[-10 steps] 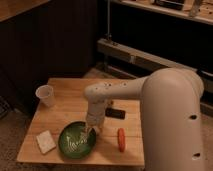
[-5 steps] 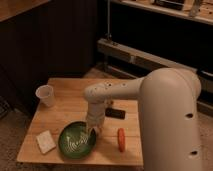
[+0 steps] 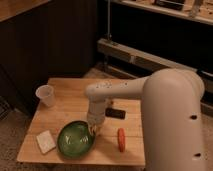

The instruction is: Pick up the ceramic bowl

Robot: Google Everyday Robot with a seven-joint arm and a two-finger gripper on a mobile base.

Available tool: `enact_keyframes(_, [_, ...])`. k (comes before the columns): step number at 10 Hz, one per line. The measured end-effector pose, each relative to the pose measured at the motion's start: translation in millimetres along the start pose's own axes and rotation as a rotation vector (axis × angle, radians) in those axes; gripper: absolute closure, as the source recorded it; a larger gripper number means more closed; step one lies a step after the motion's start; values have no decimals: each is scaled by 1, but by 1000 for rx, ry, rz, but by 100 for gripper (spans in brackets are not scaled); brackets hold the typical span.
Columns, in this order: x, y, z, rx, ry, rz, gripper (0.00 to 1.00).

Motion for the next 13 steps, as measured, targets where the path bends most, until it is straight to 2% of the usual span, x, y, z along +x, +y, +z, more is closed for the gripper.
enact_keyframes(1, [2, 1, -17, -22, -7, -10, 97])
enact_keyframes(3, [5, 1, -36, -44, -12, -23, 97])
enact_keyframes(4, [6, -1, -40, -50, -11, -25, 97])
enact_keyframes(8, [0, -3, -28, -64, -18, -45, 97])
enact_keyframes(10, [3, -2, -40, -73, -25, -55, 97])
enact_keyframes(12, [10, 3, -67, -92, -31, -76, 97])
enact_keyframes(13, [11, 3, -72, -95, -34, -78, 97])
